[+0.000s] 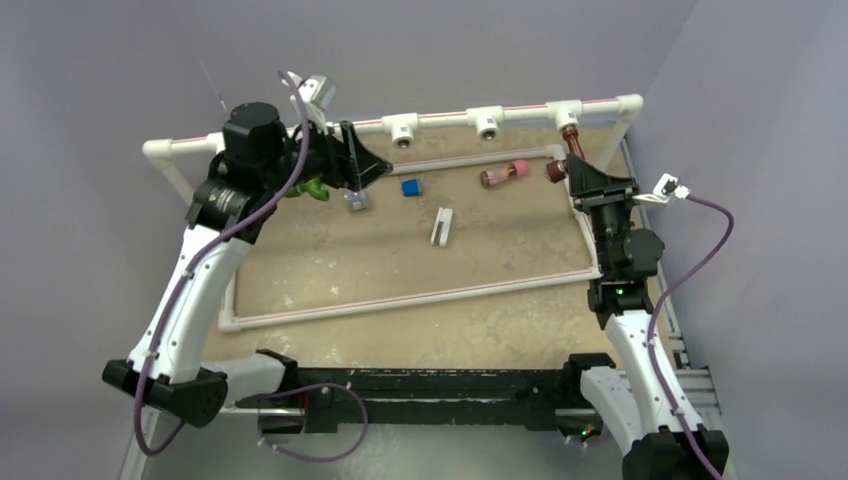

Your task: Install the water faucets

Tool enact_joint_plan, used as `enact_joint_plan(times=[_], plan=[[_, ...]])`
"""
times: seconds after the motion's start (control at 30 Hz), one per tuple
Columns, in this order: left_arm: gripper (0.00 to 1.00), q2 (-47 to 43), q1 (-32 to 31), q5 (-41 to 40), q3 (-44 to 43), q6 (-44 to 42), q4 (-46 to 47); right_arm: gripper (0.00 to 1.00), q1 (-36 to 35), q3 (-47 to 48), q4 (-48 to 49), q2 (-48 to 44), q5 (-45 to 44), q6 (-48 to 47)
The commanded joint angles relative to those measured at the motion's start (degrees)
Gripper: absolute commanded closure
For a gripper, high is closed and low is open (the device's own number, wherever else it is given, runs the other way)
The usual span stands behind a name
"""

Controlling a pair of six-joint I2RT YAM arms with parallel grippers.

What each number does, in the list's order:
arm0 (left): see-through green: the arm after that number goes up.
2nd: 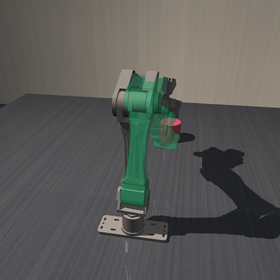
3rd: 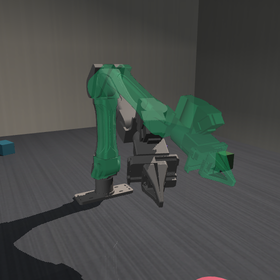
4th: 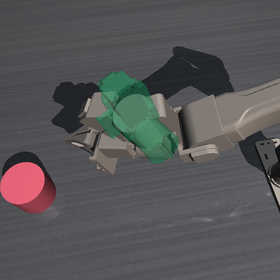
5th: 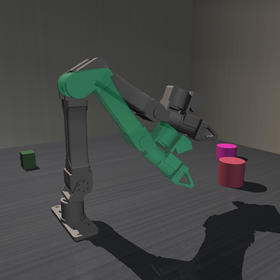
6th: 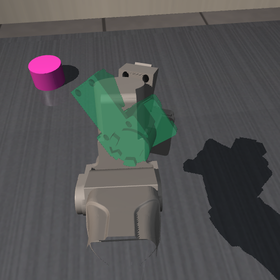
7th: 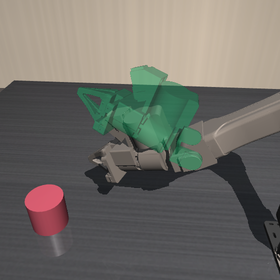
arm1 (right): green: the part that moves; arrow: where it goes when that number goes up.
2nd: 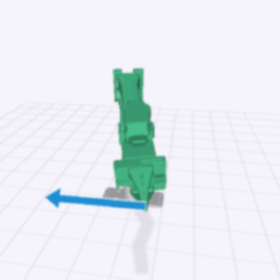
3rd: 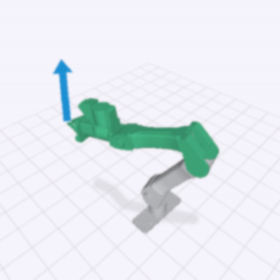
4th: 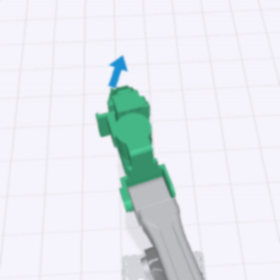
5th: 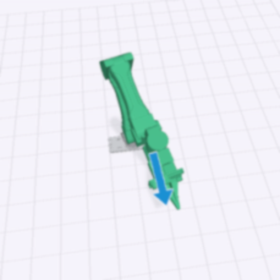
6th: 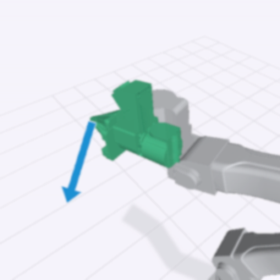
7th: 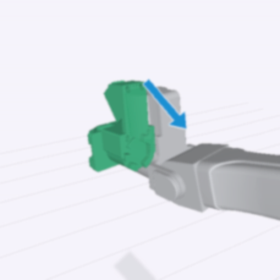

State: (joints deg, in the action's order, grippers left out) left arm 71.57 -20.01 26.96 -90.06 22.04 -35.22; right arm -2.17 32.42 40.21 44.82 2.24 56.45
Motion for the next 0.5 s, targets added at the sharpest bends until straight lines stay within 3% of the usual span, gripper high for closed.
enact_joint_plan(times=[0.0,0.3,0.47], plan=[[0.31,-4.46,0.76,7.86,0.93,2.86,3.49,1.0,-0.41,-0.03,1.87,-0.63,2.34,26.8],[0.31,-7.67,0.76,15.41,0.5,5.22,5.14,1.0,-0.37,1.8,-3.62,0.66,5.22,42.84],[0.31,-8.75,0.79,19.9,1.34,8.09,7.38,1.0,-0.35,0.85,5.61,3.47,10.49,53.2]])
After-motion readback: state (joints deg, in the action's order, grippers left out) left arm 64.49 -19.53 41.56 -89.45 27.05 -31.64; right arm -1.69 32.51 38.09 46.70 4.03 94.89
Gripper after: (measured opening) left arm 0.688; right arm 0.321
